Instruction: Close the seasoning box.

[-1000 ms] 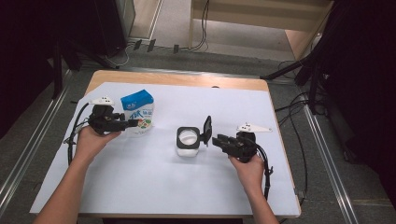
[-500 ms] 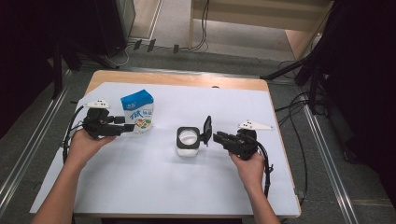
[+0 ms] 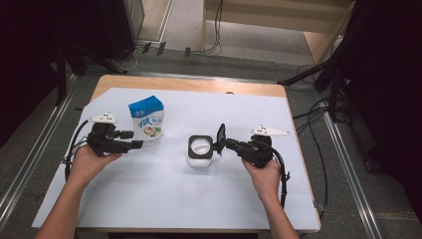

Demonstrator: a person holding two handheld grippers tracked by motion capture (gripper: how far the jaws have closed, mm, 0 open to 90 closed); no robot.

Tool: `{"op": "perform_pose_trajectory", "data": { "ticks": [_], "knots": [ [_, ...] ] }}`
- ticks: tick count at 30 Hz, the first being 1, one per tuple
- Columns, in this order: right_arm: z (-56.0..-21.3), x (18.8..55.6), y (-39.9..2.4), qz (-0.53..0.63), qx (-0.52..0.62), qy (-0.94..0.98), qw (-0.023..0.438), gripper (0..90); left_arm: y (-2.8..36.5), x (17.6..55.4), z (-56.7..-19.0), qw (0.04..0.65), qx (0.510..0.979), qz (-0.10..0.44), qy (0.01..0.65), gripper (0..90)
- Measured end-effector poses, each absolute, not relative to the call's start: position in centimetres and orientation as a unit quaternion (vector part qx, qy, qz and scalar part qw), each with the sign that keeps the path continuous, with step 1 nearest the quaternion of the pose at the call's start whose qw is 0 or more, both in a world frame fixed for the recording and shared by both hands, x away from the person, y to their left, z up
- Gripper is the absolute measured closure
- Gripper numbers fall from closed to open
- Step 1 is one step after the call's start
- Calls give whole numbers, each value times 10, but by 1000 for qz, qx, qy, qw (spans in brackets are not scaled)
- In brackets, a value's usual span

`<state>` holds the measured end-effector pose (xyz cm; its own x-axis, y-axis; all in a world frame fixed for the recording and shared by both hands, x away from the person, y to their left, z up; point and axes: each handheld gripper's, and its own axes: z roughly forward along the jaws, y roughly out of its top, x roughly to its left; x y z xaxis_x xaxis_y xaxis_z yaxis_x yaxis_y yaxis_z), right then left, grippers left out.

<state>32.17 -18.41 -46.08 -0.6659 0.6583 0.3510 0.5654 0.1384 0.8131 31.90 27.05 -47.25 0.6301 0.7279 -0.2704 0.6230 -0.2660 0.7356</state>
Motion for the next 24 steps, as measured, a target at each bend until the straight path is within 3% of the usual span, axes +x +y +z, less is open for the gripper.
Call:
{"op": "perform_pose_trajectory", "data": {
  "ticks": [24],
  "knots": [
    [-448,328,-166,519,392,759,33,900,274,315,-478,437,789,63,426,393]
  ]
}}
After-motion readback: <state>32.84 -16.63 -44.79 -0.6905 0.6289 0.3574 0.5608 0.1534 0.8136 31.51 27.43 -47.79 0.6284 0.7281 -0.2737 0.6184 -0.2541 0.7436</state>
